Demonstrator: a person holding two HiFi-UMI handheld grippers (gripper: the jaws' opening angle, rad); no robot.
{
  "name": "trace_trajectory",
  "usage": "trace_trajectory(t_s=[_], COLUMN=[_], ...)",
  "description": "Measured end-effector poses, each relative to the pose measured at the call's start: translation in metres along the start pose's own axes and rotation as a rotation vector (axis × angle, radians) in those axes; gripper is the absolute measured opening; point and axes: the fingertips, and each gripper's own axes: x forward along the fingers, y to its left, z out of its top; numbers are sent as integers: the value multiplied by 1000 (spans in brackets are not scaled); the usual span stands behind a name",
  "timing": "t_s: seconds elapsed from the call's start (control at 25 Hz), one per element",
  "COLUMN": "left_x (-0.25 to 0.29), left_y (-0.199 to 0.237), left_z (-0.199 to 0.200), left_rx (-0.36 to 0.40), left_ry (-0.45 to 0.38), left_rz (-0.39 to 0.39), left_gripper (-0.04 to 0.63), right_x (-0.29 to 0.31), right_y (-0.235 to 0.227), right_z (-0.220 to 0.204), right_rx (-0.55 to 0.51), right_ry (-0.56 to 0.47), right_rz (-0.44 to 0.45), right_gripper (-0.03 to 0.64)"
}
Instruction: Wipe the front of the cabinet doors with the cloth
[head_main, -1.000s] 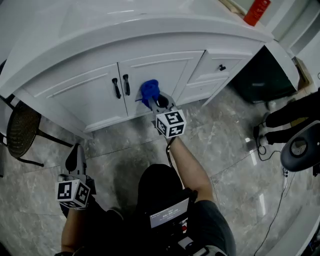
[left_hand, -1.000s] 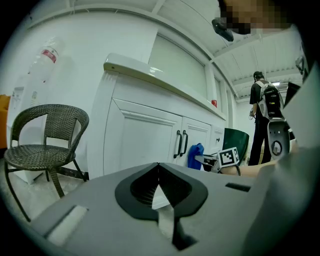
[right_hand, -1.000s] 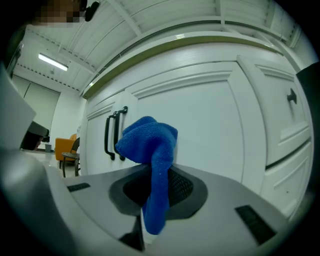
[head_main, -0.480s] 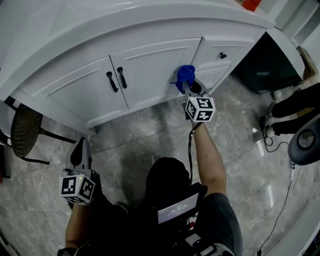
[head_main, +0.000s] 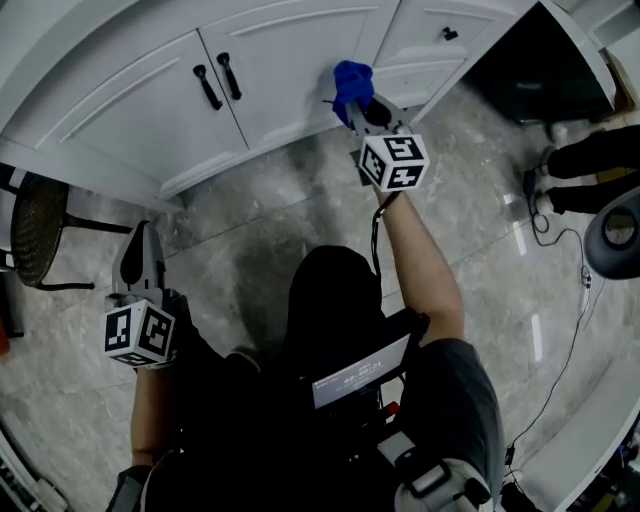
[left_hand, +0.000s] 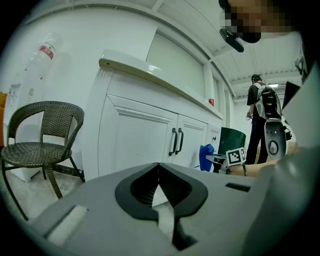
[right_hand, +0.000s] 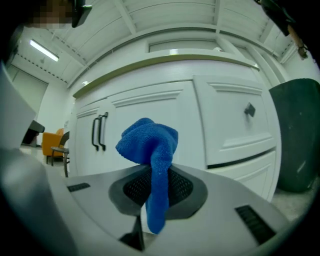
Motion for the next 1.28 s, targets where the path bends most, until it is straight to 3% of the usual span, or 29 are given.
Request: trace_trajectory(t_s=[0.28, 0.52, 0.8, 1.28], left_x=[-21, -28, -22, -22], left_y=[21, 34, 22, -17], left_z=[8, 11, -5, 0], left_rx=[-21, -15, 7, 95], left_ry=[-24, -36, -2, 24], left_rz=[33, 53, 36, 25], left_gripper=[3, 3, 3, 3], right_x=[27, 48, 47, 27], right_y=[144, 191, 139, -28], right_z=[19, 6, -19, -43], right_rx=[27, -3, 5, -20], right_ry=[-55, -26, 1, 46], right_rz=[241, 329, 239, -24], right_gripper=[49, 49, 49, 49])
